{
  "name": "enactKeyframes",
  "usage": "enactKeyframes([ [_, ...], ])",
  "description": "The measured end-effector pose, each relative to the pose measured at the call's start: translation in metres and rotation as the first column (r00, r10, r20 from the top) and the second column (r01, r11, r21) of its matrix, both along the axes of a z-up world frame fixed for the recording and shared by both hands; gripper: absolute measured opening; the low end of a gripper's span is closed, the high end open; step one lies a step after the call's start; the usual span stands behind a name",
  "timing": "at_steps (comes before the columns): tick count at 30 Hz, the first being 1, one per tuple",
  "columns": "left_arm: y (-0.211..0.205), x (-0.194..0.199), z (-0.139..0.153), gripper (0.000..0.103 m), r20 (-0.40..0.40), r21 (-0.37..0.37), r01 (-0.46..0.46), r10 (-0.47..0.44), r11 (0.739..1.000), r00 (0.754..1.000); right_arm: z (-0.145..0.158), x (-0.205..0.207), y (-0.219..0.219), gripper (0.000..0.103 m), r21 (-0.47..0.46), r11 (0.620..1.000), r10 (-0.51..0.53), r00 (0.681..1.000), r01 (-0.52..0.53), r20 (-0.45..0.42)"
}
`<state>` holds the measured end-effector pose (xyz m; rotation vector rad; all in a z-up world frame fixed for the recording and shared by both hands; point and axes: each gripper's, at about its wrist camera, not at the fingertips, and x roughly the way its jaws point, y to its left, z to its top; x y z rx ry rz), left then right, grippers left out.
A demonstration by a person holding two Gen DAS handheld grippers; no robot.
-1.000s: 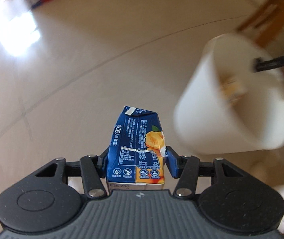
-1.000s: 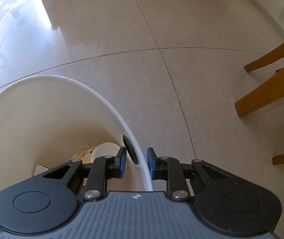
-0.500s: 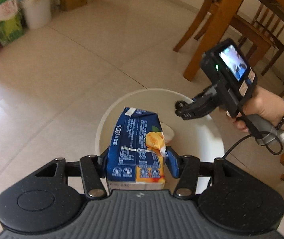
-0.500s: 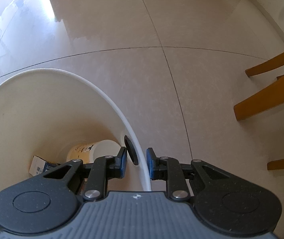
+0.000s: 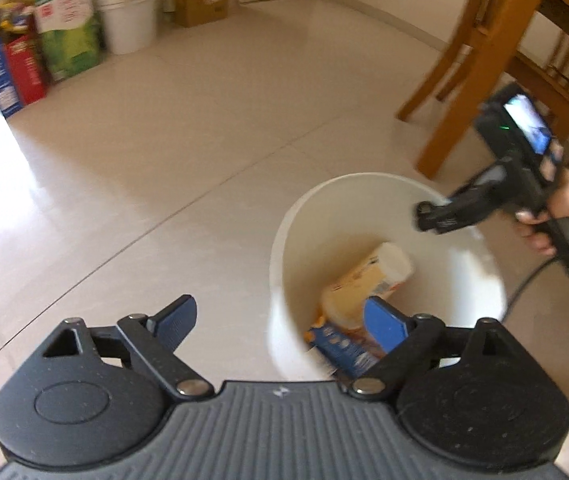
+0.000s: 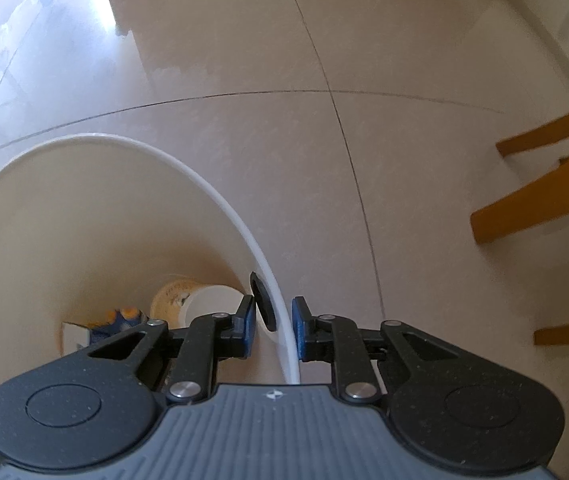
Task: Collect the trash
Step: 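Carry the blue carton over the wastebasket and open the left gripper, then move the left gripper back to the orange and grasp it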
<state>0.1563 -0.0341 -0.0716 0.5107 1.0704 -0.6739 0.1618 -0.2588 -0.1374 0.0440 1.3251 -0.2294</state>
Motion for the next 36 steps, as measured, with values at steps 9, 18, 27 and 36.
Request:
enactKeyframes([
  [9, 0.063, 0.012, -0.032, 0.091, 0.052, 0.083, -0.117, 0.113, 0.990, 0.992, -0.001, -0.002, 0.003, 0.023, -0.020, 1.000, 0.006, 1.000, -0.006, 0.004],
  [18, 0.114, -0.002, -0.123, 0.091, 0.037, 0.098, -0.190, 0.187, 0.977, 0.982, -0.001, -0.001, 0.003, 0.023, -0.024, 1.000, 0.006, 1.000, -0.006, 0.012],
  [27, 0.157, -0.019, -0.206, 0.090, -0.033, 0.102, -0.302, 0.307, 0.948, 0.951, -0.001, -0.007, 0.007, 0.024, -0.032, 0.999, 0.008, 1.000, -0.007, 0.030],
  [36, 0.169, -0.022, -0.257, 0.090, -0.104, 0.123, -0.327, 0.340, 0.937, 0.935, -0.001, -0.011, 0.013, 0.025, -0.058, 0.998, 0.008, 0.999, -0.005, 0.051],
])
